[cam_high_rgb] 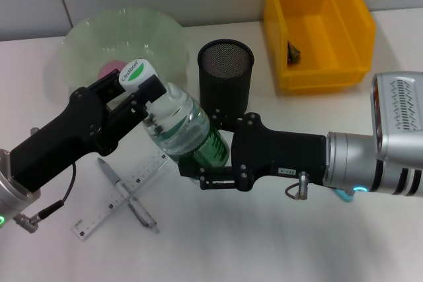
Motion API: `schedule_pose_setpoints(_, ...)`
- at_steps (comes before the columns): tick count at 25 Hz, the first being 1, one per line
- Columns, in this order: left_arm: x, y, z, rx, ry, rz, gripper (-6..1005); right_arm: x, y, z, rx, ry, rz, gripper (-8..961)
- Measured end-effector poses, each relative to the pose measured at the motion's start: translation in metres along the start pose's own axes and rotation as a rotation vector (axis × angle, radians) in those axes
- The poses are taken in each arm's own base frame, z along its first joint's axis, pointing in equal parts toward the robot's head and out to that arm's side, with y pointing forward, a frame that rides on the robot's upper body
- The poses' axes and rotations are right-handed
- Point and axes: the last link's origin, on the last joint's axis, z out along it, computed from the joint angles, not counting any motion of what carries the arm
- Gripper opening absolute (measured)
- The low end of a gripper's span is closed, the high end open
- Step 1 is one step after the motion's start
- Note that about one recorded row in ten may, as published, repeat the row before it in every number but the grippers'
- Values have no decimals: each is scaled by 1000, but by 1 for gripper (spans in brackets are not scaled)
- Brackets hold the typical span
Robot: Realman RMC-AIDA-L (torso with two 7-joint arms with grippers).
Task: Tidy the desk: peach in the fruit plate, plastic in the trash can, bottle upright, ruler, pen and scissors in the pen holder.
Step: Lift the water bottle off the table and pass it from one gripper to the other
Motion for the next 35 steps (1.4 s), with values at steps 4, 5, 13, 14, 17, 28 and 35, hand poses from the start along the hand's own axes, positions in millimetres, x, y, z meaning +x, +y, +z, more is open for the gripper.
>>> schedule_pose_setpoints(4, 0, 0, 0, 0, 0, 0, 438, 0, 0, 0, 1, 1, 1, 791)
schedule_pose_setpoints(5, 0, 0, 0, -1, -1, 0, 439, 1, 0, 0, 1, 1, 2, 791)
schedule_pose_setpoints(13, 0, 0, 1, -2, -1, 3, 439, 1, 0, 0, 1, 1, 2, 791)
schedule_pose_setpoints(14, 0, 0, 1, -2, -1, 3, 439, 1, 0, 0, 2, 2, 4, 791)
schedule_pose_setpoints(17, 0, 0, 1, -2, -1, 5, 439, 2, 0, -1, 2, 3, 6, 791)
schedule_pose_setpoints(28, 1, -1, 0, -2, -1, 10, 439, 3, 0, -1, 4, 6, 11, 791)
schedule_pose_setpoints(35, 2, -1, 2, -6, 0, 13, 439, 5, 2, -1, 1, 14, 19, 792)
